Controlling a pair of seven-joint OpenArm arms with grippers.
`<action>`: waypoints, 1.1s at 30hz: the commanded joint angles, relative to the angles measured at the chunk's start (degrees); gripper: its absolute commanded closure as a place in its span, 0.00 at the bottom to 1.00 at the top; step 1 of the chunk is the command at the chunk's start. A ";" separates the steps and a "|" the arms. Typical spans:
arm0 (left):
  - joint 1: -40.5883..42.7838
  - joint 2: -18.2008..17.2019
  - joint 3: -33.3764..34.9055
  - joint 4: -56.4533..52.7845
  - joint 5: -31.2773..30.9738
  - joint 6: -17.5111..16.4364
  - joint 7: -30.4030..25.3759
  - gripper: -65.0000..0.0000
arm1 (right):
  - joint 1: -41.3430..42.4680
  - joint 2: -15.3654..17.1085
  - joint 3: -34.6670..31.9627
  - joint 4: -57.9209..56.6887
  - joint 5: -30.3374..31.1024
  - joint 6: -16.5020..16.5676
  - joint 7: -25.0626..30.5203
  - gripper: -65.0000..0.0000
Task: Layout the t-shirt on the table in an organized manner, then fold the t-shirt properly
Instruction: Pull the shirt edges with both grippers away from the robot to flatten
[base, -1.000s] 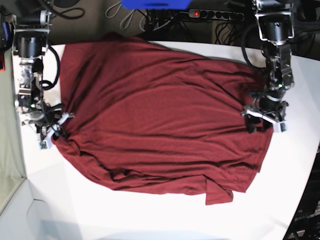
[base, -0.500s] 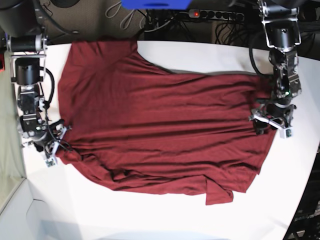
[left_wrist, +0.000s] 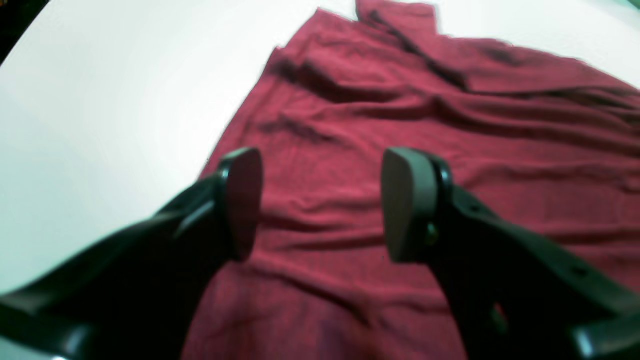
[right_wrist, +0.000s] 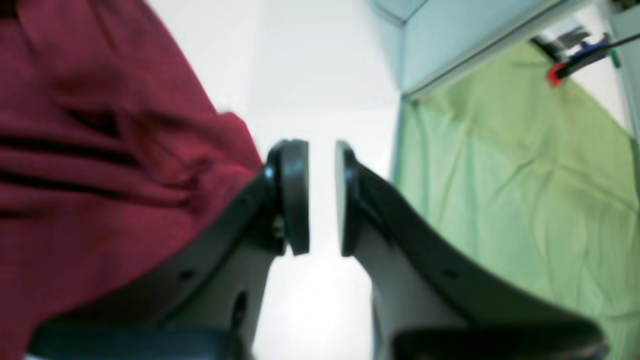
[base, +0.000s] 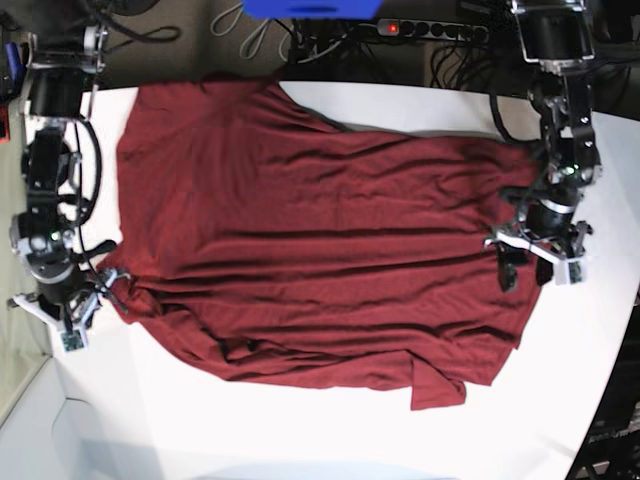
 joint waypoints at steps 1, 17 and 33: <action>0.47 -0.89 -0.35 1.70 -0.43 -0.14 -1.43 0.43 | -2.24 0.12 1.18 3.22 -0.16 0.02 -1.30 0.87; 2.40 0.17 -0.08 -7.97 0.09 -0.50 -1.70 0.43 | -18.15 -11.84 2.15 9.11 -0.25 7.94 -2.53 0.87; -8.06 0.26 0.01 -23.53 0.09 -0.50 -1.78 0.43 | 3.13 -4.45 1.97 -24.03 -0.34 7.94 5.64 0.88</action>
